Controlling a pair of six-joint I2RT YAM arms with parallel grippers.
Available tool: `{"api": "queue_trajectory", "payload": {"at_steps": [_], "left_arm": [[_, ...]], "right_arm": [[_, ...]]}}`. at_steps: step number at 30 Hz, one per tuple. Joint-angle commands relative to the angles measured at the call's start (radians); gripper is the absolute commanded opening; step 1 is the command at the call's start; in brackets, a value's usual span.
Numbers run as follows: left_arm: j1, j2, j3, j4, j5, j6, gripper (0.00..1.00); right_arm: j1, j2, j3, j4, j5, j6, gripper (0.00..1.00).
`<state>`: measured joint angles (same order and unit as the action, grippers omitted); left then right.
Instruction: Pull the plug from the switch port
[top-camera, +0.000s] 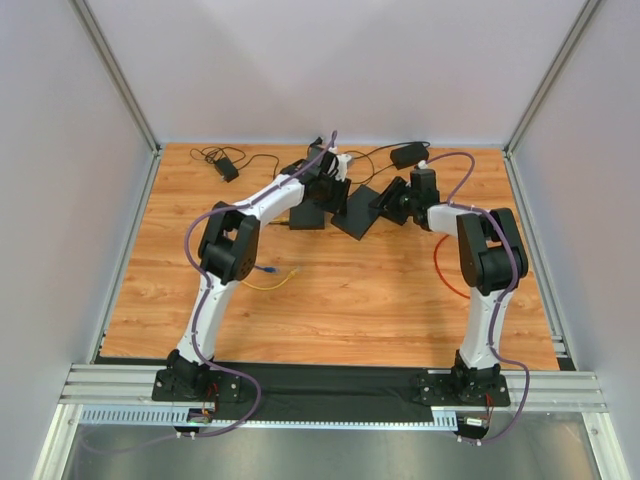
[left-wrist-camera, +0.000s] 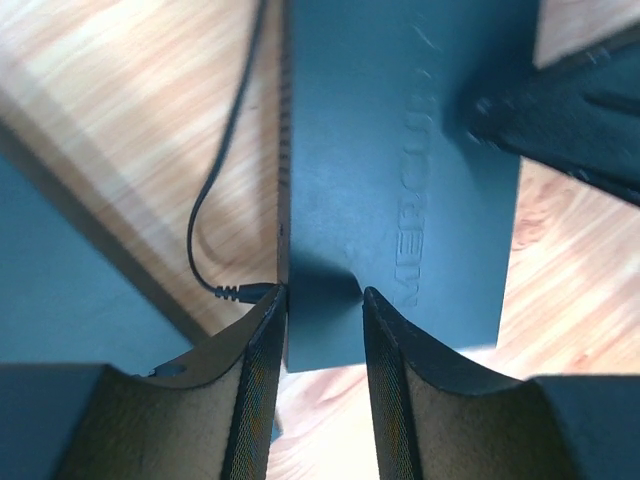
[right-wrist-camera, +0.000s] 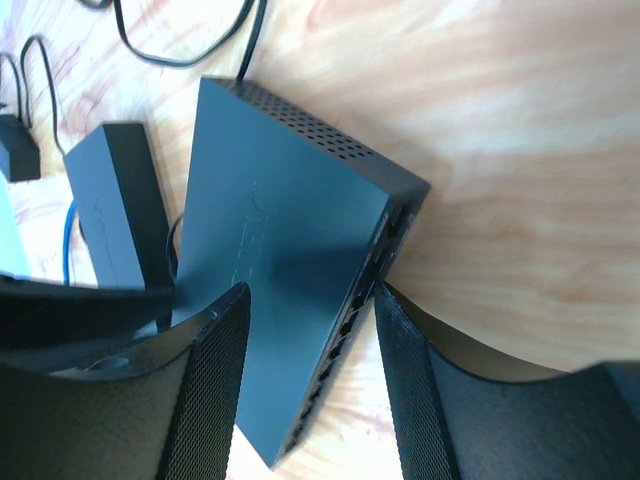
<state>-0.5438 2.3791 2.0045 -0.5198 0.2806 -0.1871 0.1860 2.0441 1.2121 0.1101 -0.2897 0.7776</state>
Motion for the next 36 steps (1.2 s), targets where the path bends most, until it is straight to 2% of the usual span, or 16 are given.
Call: {"api": "queue_trajectory", "payload": {"at_steps": [1,10,15,20,23,29,33,36], "left_arm": [[-0.064,-0.018,-0.012,0.030,0.121,-0.040,0.44],[-0.127,-0.008,-0.010,0.073,0.152,-0.069,0.44],[-0.133,-0.027,-0.004,0.049,0.074,-0.054,0.48],[-0.131,-0.116,-0.088,0.084,-0.049,0.004,0.53],[-0.127,-0.182,-0.168,0.115,-0.069,0.075,0.54],[-0.110,-0.227,-0.236,0.132,-0.086,0.186,0.53],[-0.099,-0.256,-0.277,0.182,-0.104,0.167,0.52],[-0.064,-0.224,-0.222,0.143,-0.083,-0.021,0.50]], "right_arm": [[0.003,0.025,0.079,-0.030,-0.016,-0.044,0.54],[-0.029,0.073,0.167,-0.140,-0.012,-0.116,0.53],[-0.036,0.054,0.150,-0.151,0.015,-0.127,0.53],[-0.042,0.022,0.130,-0.162,0.047,-0.156,0.53],[-0.042,0.013,0.121,-0.170,0.049,-0.167,0.53],[-0.042,-0.025,0.112,-0.201,0.067,-0.231,0.55],[-0.042,-0.044,0.103,-0.208,0.055,-0.235,0.55],[-0.040,-0.055,0.087,-0.195,0.037,-0.212,0.54]]}}
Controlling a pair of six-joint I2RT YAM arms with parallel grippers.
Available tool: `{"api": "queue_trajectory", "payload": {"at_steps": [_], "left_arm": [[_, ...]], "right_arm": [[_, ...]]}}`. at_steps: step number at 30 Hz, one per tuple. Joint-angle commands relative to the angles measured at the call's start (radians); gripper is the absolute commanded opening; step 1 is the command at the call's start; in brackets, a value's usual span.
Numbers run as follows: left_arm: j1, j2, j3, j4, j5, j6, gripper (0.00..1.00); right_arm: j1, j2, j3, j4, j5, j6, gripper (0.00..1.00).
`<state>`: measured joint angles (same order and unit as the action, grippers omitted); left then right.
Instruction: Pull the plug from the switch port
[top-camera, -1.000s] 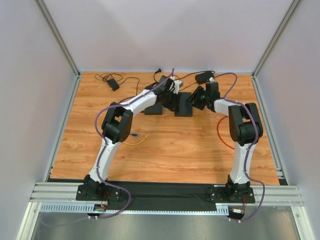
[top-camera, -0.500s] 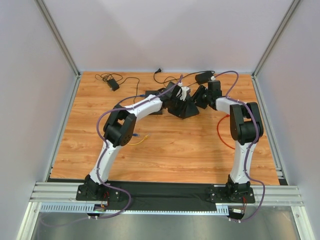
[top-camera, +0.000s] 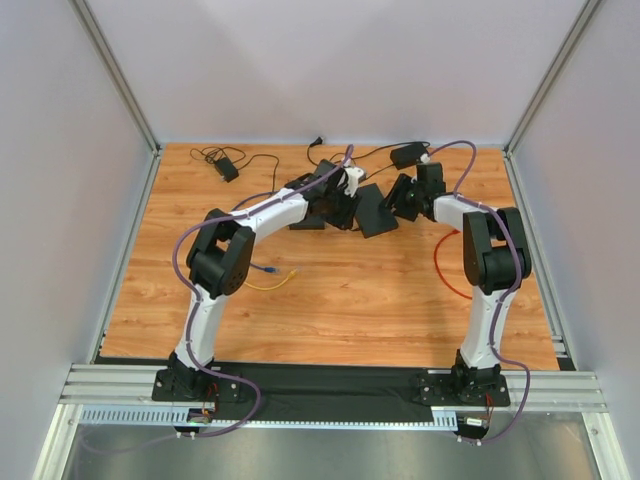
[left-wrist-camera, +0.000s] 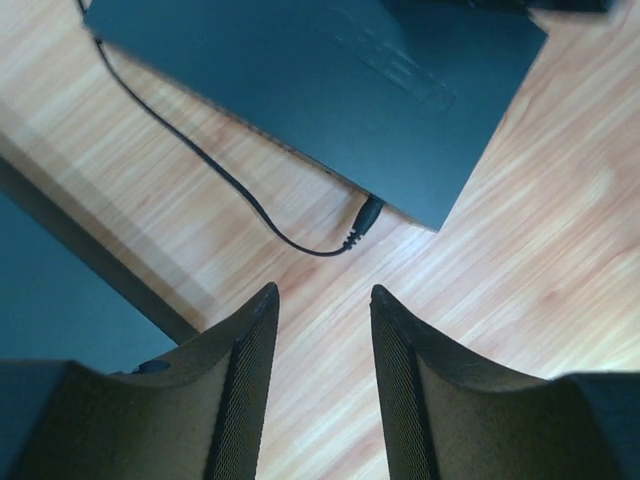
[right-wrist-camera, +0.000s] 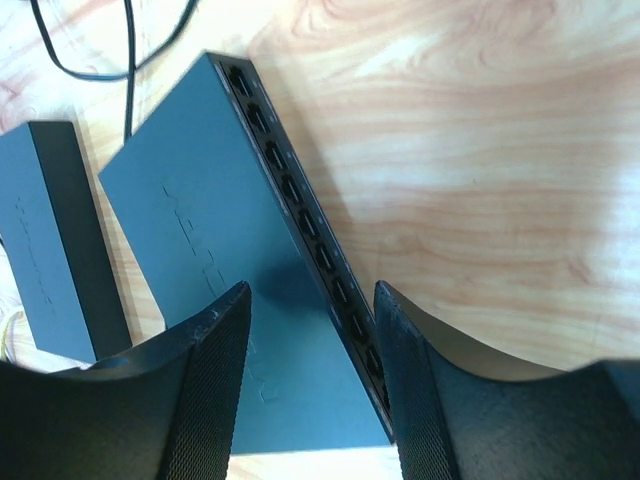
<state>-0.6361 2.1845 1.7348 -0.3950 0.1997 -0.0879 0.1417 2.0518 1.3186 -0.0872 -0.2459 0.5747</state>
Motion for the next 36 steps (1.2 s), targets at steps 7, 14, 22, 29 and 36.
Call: {"api": "queue_trajectory", "payload": {"at_steps": [7,14,22,29,36], "left_arm": [[0.030,-0.112,-0.136,0.341,0.159,-0.321,0.54],[-0.011,-0.092,-0.089,0.171,0.027,0.124,0.50],[-0.019,-0.045,-0.057,0.143,-0.010,0.362,0.41],[-0.020,0.021,-0.001,0.090,0.082,0.491,0.46],[-0.023,0.047,0.017,0.044,0.152,0.519,0.49]], "right_arm": [[0.002,-0.070,-0.044,0.038,-0.039,-0.019,0.54],[-0.001,-0.058,-0.029,0.026,-0.119,-0.075,0.54],[-0.013,-0.079,-0.038,0.009,-0.125,-0.124,0.54],[-0.036,-0.081,-0.061,0.046,-0.176,-0.104,0.54],[-0.036,-0.093,-0.071,0.063,-0.191,-0.101,0.54]]}}
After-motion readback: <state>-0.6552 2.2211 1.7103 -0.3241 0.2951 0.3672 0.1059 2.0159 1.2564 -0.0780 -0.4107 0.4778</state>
